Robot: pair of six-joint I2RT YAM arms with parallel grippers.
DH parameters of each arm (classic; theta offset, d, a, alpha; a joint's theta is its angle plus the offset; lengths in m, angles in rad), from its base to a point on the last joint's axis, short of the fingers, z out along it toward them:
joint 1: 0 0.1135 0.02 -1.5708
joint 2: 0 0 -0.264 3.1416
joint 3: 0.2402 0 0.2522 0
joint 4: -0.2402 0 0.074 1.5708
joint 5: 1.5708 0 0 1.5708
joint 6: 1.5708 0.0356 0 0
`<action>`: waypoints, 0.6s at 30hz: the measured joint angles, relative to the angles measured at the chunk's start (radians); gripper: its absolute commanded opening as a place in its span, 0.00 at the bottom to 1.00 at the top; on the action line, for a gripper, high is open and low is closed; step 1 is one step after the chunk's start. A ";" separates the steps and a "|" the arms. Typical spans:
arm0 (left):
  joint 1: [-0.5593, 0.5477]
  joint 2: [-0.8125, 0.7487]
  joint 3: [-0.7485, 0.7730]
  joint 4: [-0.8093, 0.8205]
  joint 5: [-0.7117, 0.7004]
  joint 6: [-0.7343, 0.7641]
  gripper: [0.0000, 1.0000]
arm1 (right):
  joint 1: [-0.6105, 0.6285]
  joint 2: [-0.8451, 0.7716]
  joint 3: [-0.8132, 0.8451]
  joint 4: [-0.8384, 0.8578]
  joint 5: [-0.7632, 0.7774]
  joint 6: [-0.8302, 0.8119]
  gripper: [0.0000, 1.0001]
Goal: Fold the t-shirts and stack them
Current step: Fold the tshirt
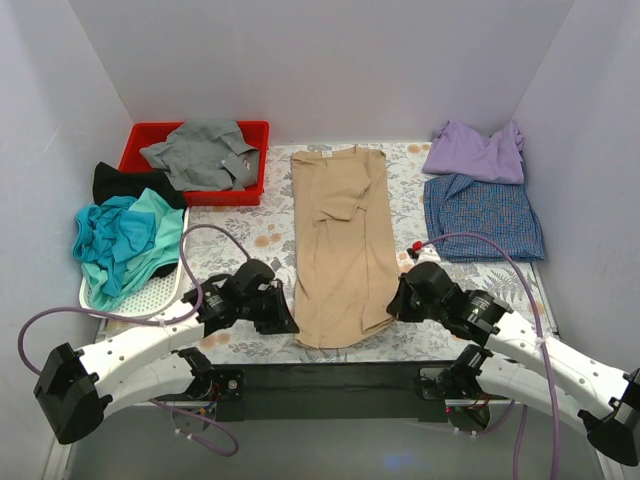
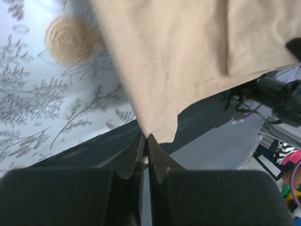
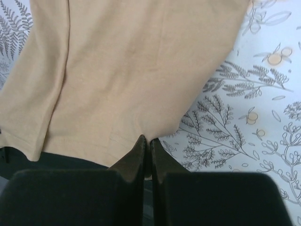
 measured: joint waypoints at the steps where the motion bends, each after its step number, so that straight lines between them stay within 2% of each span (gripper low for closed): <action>1: 0.000 0.020 0.033 -0.012 -0.015 0.001 0.00 | 0.000 0.024 0.026 0.000 0.008 -0.015 0.01; 9: 0.000 0.230 0.217 -0.008 -0.127 0.027 0.00 | -0.023 0.210 0.137 0.028 0.067 -0.154 0.01; 13: 0.018 0.346 0.288 -0.011 -0.168 0.050 0.00 | -0.098 0.289 0.172 0.063 0.054 -0.236 0.01; 18: 0.106 0.452 0.379 -0.006 -0.182 0.102 0.00 | -0.236 0.397 0.230 0.129 -0.010 -0.340 0.01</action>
